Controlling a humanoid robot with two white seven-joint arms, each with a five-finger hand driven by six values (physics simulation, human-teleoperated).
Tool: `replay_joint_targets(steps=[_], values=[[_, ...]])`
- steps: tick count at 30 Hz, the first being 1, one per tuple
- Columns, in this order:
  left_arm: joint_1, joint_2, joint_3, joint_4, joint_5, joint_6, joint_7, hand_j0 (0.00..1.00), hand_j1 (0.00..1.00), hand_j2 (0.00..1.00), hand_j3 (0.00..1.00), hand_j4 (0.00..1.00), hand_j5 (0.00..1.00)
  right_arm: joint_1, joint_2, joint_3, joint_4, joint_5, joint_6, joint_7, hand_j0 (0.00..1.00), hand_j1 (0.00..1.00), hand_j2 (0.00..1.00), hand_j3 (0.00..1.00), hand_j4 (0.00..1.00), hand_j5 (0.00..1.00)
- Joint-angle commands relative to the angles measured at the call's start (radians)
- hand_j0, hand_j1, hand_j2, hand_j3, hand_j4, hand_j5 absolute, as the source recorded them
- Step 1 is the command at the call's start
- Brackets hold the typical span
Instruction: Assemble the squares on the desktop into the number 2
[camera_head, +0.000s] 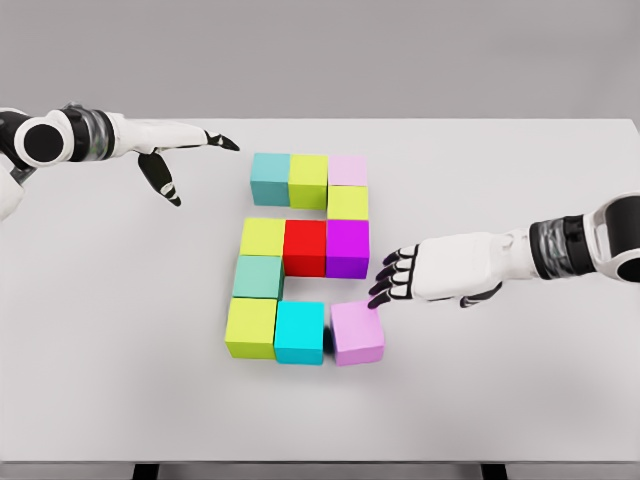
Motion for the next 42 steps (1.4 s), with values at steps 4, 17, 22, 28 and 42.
replay_joint_targets(steps=[4, 17, 22, 28, 42], values=[[0.0, 0.001, 0.002, 0.0, 0.004, -0.004, 0.0, 1.0, 1.0, 1.0, 1.0, 1.0, 1.0, -0.008, -0.002, -0.02, -0.002, -0.056, 0.002, 0.0, 1.0, 1.0, 1.0, 1.0, 1.0, 1.0], [0.002, 0.028, 0.002, 0.0, 0.045, -0.101, 0.0, 1.0, 1.0, 1.0, 1.0, 1.0, 1.0, -0.006, -0.136, 0.066, -0.014, -0.078, 0.002, 0.0, 1.0, 1.0, 1.0, 1.0, 1.0, 1.0], [0.002, 0.03, 0.002, 0.001, 0.045, -0.11, 0.0, 1.0, 1.0, 1.0, 1.0, 1.0, 1.0, -0.006, -0.099, 0.127, -0.014, -0.073, 0.002, 0.0, 1.0, 1.0, 1.0, 1.0, 1.0, 1.0], [0.002, 0.031, 0.002, 0.001, 0.047, -0.119, 0.0, 1.0, 1.0, 1.0, 1.0, 1.0, 1.0, -0.006, -0.056, 0.15, -0.014, -0.073, 0.002, 0.0, 1.0, 1.0, 1.0, 1.0, 1.0, 1.0], [0.006, 0.042, 0.002, 0.0, 0.054, -0.127, 0.0, 1.0, 1.0, 1.0, 1.0, 1.0, 1.0, -0.032, -0.034, 0.161, -0.014, -0.073, 0.002, 0.0, 1.0, 1.0, 1.0, 1.0, 1.0, 1.0]])
